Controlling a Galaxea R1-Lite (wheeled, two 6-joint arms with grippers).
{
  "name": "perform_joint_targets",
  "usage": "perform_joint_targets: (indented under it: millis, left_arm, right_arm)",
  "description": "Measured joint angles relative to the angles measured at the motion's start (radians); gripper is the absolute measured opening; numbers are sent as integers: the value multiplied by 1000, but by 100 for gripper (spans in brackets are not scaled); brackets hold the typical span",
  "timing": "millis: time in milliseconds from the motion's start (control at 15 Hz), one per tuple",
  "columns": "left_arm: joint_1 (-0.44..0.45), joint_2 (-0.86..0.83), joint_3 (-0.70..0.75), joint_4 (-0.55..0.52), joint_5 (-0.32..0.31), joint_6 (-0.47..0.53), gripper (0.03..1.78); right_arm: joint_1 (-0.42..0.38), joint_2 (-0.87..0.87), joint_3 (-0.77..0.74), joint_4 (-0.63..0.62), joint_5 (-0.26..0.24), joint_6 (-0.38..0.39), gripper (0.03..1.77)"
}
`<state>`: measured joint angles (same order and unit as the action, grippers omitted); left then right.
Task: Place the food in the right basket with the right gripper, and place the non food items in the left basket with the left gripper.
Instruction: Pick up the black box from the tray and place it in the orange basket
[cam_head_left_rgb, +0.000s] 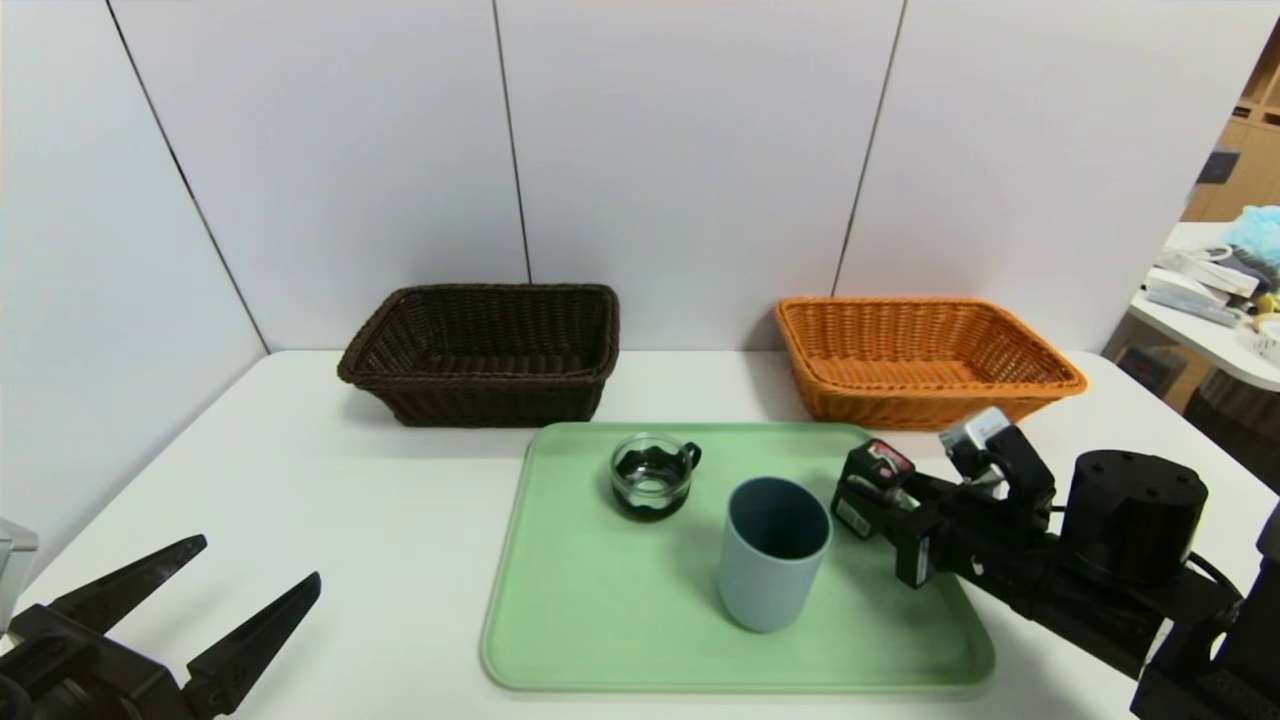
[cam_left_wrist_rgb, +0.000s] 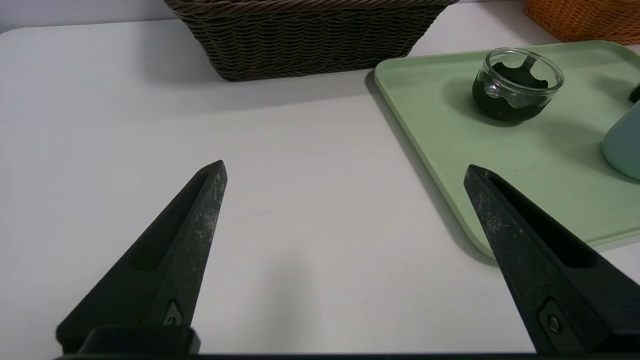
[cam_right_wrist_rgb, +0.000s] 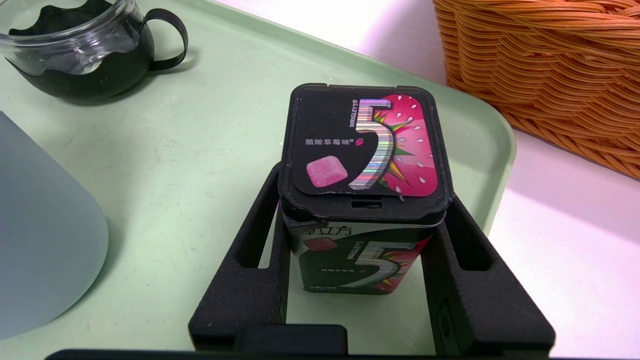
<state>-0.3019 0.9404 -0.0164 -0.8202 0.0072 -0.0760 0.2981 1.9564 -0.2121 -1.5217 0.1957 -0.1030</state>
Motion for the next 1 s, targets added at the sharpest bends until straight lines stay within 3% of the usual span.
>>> perform_joint_targets:
  millis: [533,1000]
  left_arm:
    - [-1,-13,5,1,0,3,169]
    - [-2,-14,9,1,0,6,169]
  right_arm:
    - [4,-39,-29,1,-70,-1,74]
    - [17,-137,-28,1,-97,-7,74]
